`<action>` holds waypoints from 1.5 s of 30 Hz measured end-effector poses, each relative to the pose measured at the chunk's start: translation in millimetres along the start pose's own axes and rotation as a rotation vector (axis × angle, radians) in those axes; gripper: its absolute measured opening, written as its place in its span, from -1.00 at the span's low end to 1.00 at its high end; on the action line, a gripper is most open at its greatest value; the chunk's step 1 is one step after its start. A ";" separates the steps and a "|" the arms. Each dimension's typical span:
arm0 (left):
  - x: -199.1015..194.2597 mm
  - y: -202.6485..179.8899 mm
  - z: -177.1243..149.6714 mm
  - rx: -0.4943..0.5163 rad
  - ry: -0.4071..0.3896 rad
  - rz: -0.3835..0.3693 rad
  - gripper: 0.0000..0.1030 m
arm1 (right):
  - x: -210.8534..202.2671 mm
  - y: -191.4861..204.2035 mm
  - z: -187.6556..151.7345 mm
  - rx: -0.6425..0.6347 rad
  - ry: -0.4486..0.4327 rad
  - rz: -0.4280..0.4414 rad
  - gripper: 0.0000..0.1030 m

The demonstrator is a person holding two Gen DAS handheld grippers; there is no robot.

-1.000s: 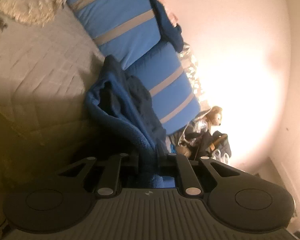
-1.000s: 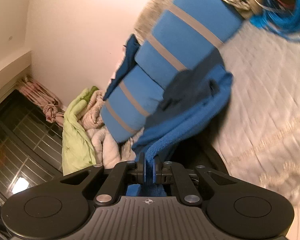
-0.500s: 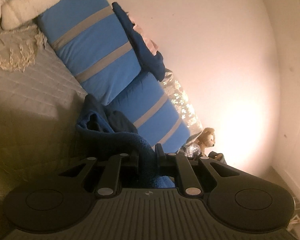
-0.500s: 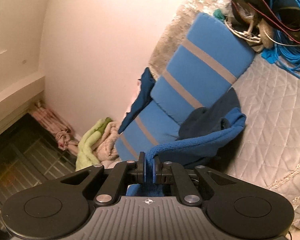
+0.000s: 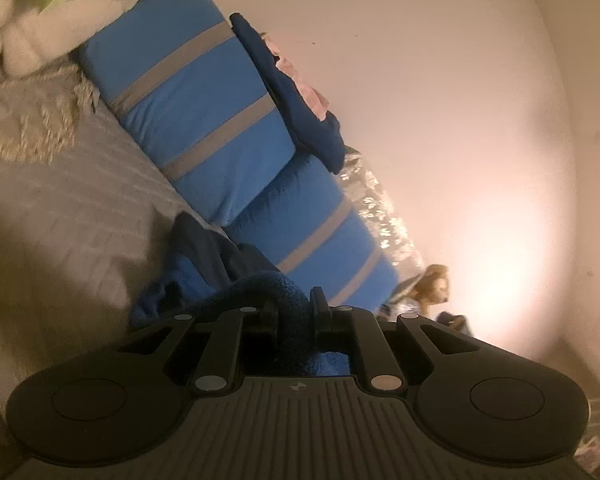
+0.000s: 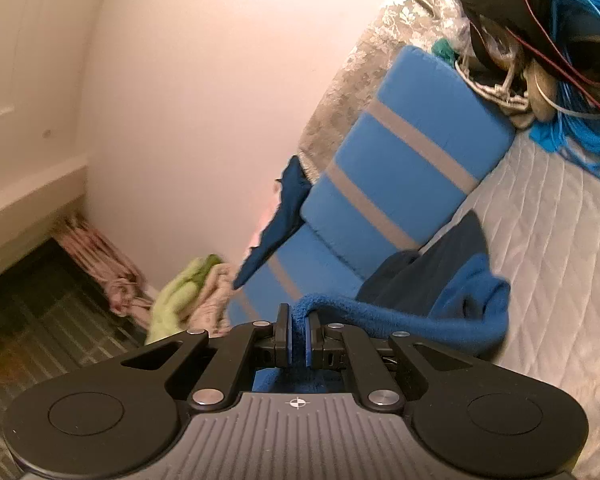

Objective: Fold large clothes
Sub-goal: 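Carry the held blue fleece jacket with both tools along the pillows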

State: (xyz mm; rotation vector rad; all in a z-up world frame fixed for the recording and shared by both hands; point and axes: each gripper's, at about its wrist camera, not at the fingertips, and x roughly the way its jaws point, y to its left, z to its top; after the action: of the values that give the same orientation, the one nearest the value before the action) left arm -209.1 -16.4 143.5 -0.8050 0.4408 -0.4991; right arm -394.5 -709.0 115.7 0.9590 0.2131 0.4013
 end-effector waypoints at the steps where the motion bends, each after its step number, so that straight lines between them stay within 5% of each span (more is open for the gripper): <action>1: 4.0 -2.1 4.0 0.018 0.000 0.007 -0.72 | 7.4 0.1 4.6 -0.001 -0.004 -0.012 -0.85; 24: 158.9 -10.2 68.8 0.242 0.057 0.149 -0.71 | 138.9 -30.7 86.1 -0.084 -0.007 -0.267 -0.85; 45: 302.6 70.0 87.7 0.163 0.189 0.373 -0.71 | 282.3 -119.6 116.8 -0.087 0.106 -0.459 -0.85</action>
State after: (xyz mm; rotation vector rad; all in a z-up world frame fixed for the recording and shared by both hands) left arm 98.0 -99.4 88.9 -0.5035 0.7001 -0.2591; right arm -69.4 -738.0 82.2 0.7749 0.4967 0.0378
